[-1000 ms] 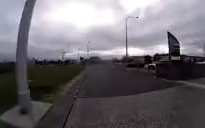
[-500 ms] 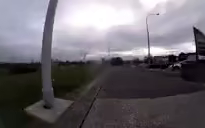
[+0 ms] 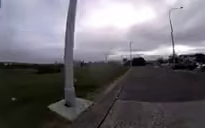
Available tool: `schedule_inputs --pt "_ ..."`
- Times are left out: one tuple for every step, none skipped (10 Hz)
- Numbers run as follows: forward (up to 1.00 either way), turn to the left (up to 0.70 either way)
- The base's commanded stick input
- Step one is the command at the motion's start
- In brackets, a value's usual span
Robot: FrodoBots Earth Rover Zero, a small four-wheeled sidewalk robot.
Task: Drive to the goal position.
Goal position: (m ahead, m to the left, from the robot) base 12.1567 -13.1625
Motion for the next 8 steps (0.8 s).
schedule_inputs --pt "0.0 0.85" --pt "0.0 0.85" --pt "0.0 0.85" --pt "0.0 0.85" --pt "0.0 0.85" --pt "0.0 0.85" --pt "0.0 0.85" --pt "0.0 0.85"
